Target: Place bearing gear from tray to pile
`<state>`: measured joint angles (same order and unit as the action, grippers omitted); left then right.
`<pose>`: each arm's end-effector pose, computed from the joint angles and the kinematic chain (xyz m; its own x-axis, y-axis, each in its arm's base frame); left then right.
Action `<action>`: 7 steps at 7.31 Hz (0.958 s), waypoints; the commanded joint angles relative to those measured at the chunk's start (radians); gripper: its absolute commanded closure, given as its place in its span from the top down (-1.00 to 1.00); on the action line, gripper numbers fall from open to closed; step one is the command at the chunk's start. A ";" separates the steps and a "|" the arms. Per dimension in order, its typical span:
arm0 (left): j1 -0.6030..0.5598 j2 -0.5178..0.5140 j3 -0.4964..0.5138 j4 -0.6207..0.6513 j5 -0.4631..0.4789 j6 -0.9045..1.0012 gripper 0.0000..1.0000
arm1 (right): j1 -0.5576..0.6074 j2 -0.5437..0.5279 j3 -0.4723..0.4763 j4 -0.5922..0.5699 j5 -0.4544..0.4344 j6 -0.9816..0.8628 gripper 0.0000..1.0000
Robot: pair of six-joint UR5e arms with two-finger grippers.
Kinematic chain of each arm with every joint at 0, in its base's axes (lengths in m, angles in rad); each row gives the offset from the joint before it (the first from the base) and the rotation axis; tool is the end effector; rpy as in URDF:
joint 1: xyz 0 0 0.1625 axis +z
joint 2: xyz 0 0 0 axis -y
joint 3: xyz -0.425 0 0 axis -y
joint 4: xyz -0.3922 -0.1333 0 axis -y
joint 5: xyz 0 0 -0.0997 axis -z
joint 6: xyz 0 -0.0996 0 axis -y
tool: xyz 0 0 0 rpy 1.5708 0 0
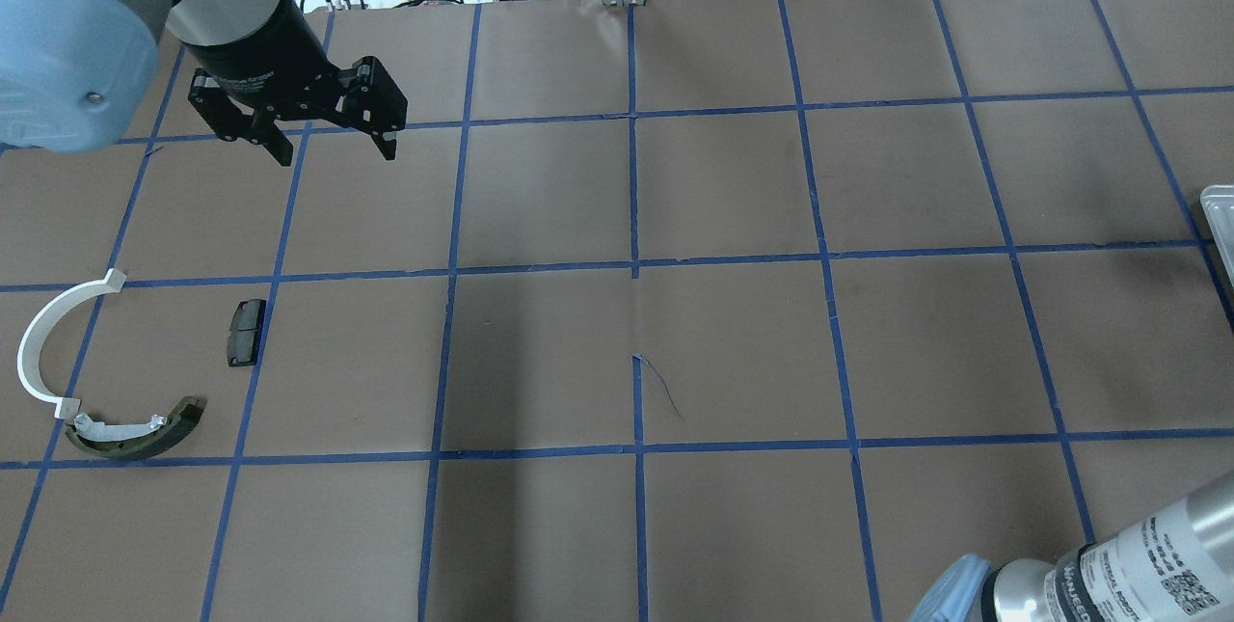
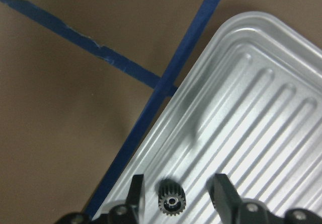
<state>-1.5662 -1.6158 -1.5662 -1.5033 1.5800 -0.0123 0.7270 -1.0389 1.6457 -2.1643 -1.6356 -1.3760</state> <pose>-0.1300 -0.5140 0.4744 -0.9998 -0.0171 -0.0089 -0.0169 0.9995 -0.0272 -0.3910 -0.5176 0.2044 -0.8615 -0.5078 -0.0005 -0.5067 0.8596 0.0661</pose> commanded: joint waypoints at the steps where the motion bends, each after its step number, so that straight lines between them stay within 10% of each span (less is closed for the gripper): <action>1: 0.000 0.000 0.000 0.000 0.000 0.000 1.00 | -0.003 0.010 0.000 0.001 -0.027 -0.002 0.13; 7: 0.000 -0.001 0.002 0.000 0.000 0.000 1.00 | -0.003 0.029 0.002 0.012 -0.067 -0.012 0.08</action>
<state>-1.5662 -1.6158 -1.5659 -1.5033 1.5800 -0.0123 0.7243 -1.0146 1.6475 -2.1530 -1.6894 -1.3810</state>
